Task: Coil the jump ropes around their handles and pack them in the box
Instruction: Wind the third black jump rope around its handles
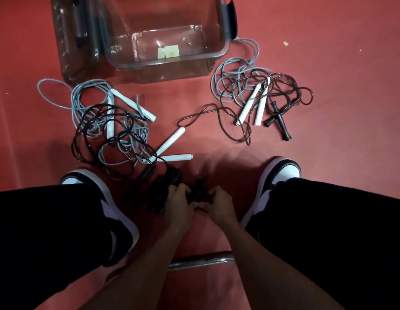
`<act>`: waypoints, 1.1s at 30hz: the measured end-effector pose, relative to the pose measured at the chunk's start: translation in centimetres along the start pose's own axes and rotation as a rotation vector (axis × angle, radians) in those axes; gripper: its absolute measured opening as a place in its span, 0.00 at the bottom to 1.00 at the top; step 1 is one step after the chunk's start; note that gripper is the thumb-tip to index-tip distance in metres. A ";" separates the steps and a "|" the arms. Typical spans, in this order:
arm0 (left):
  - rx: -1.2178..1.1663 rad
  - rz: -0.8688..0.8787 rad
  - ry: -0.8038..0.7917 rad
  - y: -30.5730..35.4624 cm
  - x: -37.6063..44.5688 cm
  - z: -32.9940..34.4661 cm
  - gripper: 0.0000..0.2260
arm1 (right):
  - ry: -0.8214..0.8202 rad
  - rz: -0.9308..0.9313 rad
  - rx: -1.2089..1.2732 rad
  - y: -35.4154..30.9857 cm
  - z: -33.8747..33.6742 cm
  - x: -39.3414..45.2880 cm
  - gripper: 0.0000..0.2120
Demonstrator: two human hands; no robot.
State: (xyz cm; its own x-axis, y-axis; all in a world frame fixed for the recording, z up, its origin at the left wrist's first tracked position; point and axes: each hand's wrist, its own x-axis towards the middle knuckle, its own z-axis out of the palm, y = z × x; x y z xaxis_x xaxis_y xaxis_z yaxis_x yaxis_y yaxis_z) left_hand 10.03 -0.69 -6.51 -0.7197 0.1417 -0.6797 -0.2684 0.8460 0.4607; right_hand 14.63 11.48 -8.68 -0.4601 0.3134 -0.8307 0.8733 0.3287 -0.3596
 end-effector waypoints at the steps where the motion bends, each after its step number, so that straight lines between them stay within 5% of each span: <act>1: 0.015 0.002 0.018 0.0 0.0 0.1 0.15 | 0.016 0.001 -0.004 0.2 0.1 0.1 0.22; 11: 0.140 0.038 0.057 0.7 -0.3 -1.3 0.14 | -0.069 -0.025 -0.040 -1.3 -1.7 0.1 0.22; 22: 0.139 0.053 0.082 3.8 0.0 -6.8 0.07 | 0.113 -0.210 -0.066 -7.5 -6.5 -1.4 0.15; 33: 0.088 -0.003 0.155 3.0 0.4 -10.7 0.07 | 0.074 -0.312 -0.036 -12.5 -6.4 -2.2 0.11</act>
State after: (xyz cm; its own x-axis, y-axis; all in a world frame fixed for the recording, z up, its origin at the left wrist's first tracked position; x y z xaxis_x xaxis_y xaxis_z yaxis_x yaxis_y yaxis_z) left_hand 2.14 -3.60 0.71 -0.8107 0.0640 -0.5819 -0.2188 0.8889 0.4025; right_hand 3.71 12.38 0.35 -0.7166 0.2558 -0.6488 0.6822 0.4505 -0.5759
